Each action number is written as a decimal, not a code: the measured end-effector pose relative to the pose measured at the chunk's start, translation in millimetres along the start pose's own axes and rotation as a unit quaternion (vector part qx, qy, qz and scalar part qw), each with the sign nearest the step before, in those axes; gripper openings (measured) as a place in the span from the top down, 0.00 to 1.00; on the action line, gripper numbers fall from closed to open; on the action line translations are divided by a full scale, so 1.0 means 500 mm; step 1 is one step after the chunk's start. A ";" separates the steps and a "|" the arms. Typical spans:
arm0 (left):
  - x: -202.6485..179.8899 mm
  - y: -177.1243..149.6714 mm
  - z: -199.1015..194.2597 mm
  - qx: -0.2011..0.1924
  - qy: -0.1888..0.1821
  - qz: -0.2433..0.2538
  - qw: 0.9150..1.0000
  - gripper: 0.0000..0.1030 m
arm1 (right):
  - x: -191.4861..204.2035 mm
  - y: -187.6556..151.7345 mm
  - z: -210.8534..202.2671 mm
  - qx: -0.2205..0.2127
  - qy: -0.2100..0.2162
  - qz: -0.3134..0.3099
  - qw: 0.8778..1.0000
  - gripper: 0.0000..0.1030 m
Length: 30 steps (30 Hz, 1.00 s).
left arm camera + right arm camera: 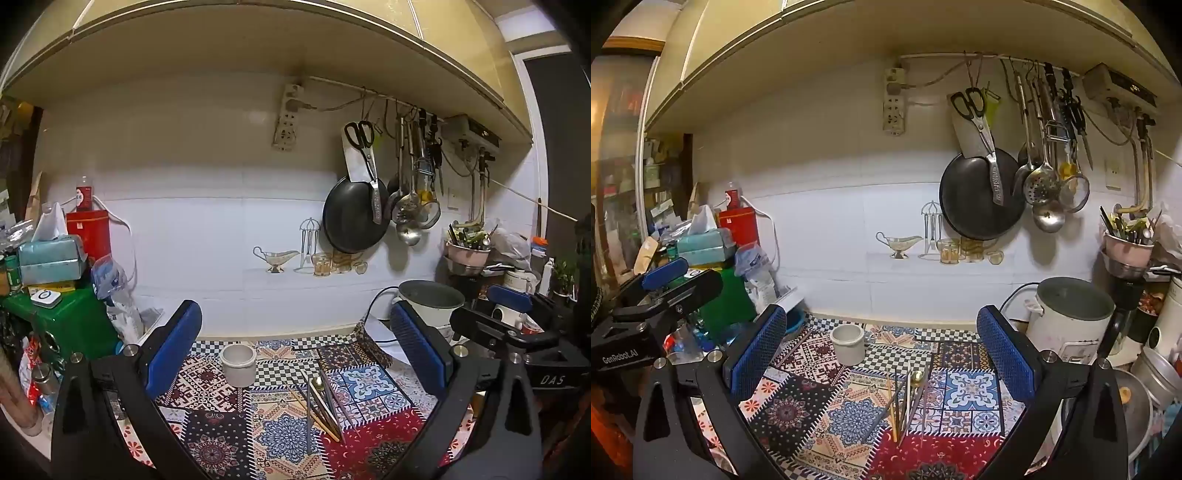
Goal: Organize utensils
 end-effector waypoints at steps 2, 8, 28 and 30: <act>0.006 0.005 0.004 0.007 -0.007 -0.007 1.000 0.00 | 0.002 0.000 -0.001 0.001 0.001 0.000 1.000 0.00; -0.006 -0.001 -0.006 0.009 0.002 -0.001 1.000 0.00 | 0.014 0.000 -0.009 0.003 0.004 0.000 1.000 0.00; 0.005 -0.014 0.000 0.014 0.001 -0.006 1.000 0.00 | -0.002 -0.001 -0.008 0.012 0.000 0.012 1.000 0.00; 0.003 -0.011 0.000 0.014 0.003 -0.005 1.000 0.00 | -0.003 -0.002 -0.009 0.012 0.001 0.012 1.000 0.00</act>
Point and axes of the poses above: each gripper's, at about its wrist camera, not at the fingertips, and z roughly the way its jaws point, x to its left, y to its top, the point moved 1 cm from there along z, roughly the way its jaws point, and after that the axes turned 6 degrees about z, right-handed, at the moved point
